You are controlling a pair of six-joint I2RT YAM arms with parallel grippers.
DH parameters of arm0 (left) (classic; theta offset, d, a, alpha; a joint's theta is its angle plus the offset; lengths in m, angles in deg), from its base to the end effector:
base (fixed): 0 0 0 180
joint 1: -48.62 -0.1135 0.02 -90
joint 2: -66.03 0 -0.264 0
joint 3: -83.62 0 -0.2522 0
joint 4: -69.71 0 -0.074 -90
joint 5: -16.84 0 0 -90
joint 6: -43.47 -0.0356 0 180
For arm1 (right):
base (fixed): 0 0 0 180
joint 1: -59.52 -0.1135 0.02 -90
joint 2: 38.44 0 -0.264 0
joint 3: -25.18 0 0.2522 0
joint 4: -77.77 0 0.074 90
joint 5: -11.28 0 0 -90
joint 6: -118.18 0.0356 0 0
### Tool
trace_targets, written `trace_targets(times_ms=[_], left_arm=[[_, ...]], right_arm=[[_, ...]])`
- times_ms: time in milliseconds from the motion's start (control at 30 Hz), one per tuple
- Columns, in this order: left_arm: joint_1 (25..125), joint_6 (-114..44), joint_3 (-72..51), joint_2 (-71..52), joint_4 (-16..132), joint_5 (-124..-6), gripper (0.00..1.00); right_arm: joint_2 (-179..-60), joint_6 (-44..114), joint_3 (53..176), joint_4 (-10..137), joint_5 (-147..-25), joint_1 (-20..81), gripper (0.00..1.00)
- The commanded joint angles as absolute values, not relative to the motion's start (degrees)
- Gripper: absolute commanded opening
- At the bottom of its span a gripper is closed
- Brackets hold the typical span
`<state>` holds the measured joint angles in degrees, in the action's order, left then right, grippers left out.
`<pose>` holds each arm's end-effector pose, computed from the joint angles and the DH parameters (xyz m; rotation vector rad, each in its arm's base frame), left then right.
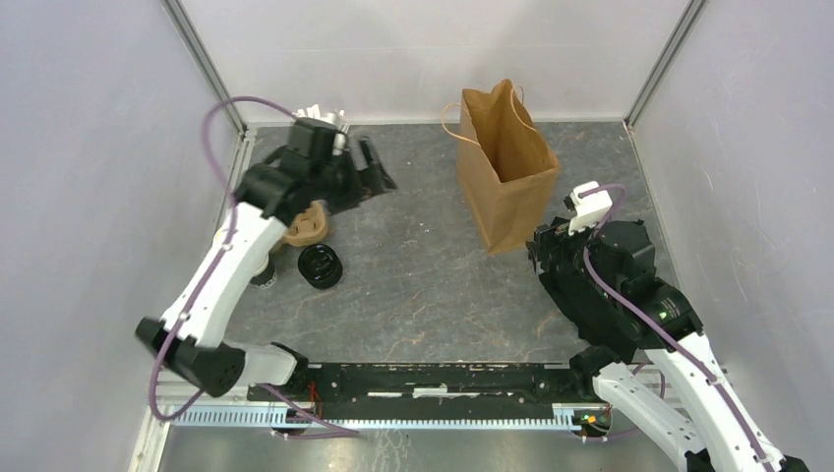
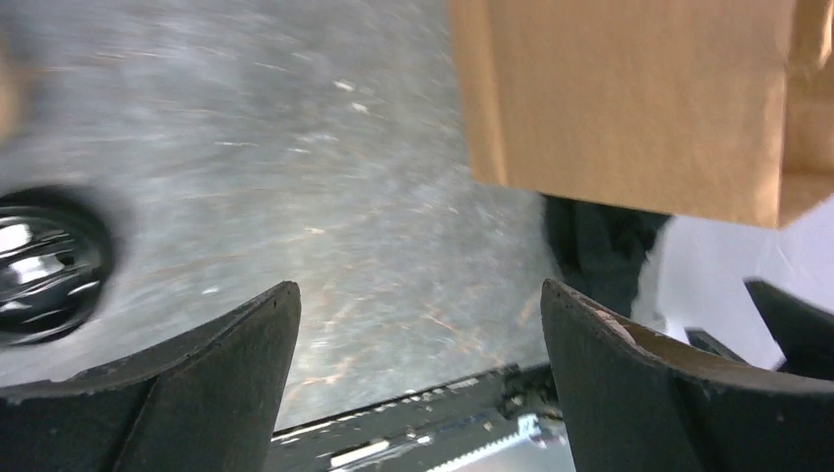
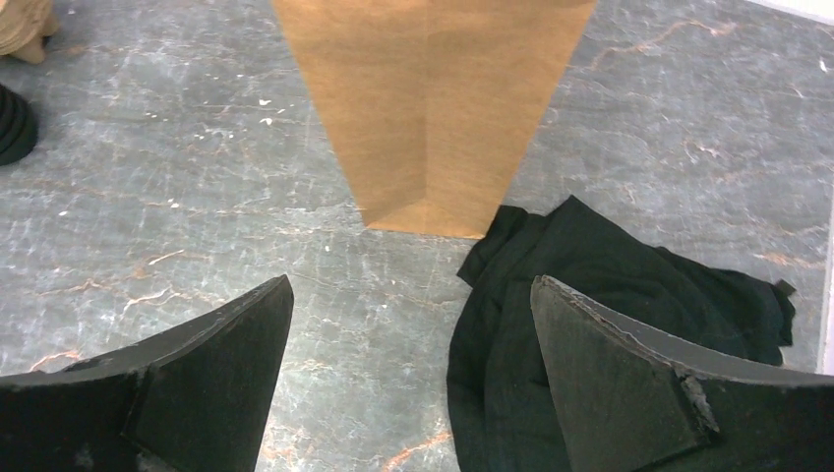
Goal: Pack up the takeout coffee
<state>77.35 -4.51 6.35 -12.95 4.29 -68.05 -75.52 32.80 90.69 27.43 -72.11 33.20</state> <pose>0.2459 -0.1384 0.4014 -0.2307 2.3970 -0.7130 0.1207 0.0551 0.3519 -0.2934 1.9363 0.2438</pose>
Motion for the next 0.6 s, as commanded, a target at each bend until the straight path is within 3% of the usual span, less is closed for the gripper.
trace_targets(times_ms=[0, 200, 333, 567], left_arm=[[69.8, -11.8, 11.0, -6.4, -16.8, -79.8, 0.97], [59.4, -14.7, 15.3, -6.9, -28.0, -91.8, 0.92], [49.7, -19.5, 11.0, -7.2, -24.0, -94.9, 0.83], [39.1, -23.1, 5.8, -11.2, -17.7, -93.0, 0.77]], right_arm=[[-73.7, 31.7, 91.4, 31.1, -74.1, 30.5, 0.98], [-71.4, 33.1, 88.9, 32.1, -75.3, 27.9, 0.98], [-71.1, 32.4, 89.6, 32.0, -74.3, 25.5, 0.98], [-69.3, 30.8, 89.6, 31.0, -72.0, 23.3, 0.98]])
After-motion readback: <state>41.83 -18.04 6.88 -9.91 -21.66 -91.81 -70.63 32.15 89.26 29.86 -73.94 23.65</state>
